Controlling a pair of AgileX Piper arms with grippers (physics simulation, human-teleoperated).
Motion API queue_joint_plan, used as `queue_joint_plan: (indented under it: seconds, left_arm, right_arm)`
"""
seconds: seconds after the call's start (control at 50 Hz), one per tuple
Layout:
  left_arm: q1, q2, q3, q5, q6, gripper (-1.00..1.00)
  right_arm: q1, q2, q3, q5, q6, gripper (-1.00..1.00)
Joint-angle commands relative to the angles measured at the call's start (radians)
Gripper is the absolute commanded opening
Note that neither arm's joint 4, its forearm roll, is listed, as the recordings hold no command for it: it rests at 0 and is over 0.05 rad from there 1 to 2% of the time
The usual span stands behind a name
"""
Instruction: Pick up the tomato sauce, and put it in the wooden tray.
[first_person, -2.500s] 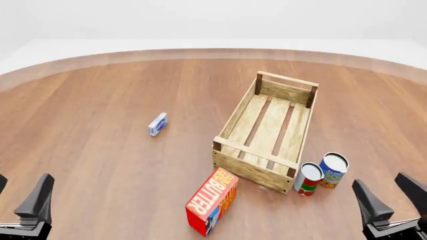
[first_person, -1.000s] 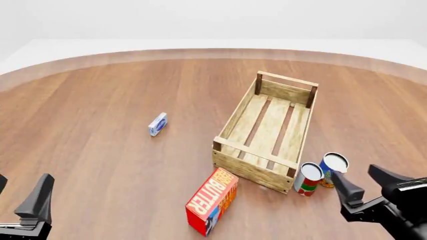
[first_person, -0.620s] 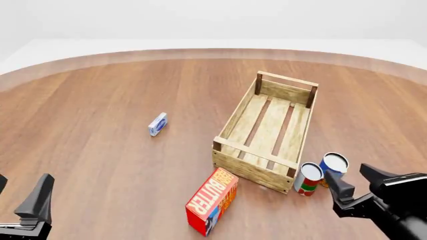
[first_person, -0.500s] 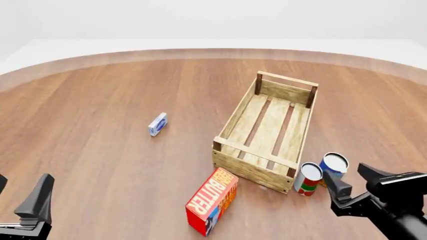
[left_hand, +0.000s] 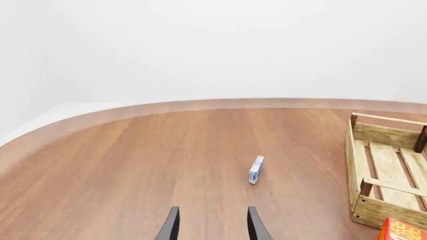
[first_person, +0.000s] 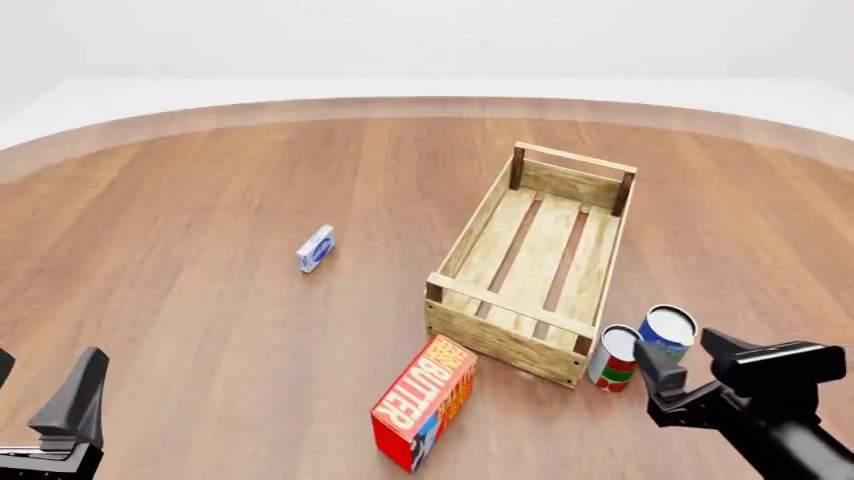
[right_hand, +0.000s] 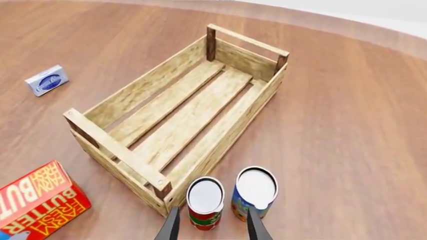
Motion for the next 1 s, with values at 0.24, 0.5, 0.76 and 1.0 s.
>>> queue_joint_plan:
  seconds: [0.24,0.5,0.76,1.0]
  left_arm:
    - [0.000,0.000,0.000,0.000,0.000,1.00]
    - [0.000,0.000,0.000,0.000,0.000,1.00]
    - [0.000,0.000,0.000,0.000,0.000,1.00]
    - [0.000,0.000,0.000,0.000,0.000,1.00]
  right_arm:
    - [0.005,0.167,0.017,-0.161,0.006,1.00]
    - [0.007,0.279,0.014,-0.258,0.010,1.00]
    - [0.012,0.351,0.015,-0.321,0.015,1.00]
    - [0.012,0.409,0.017,-0.374,0.020,1.00]
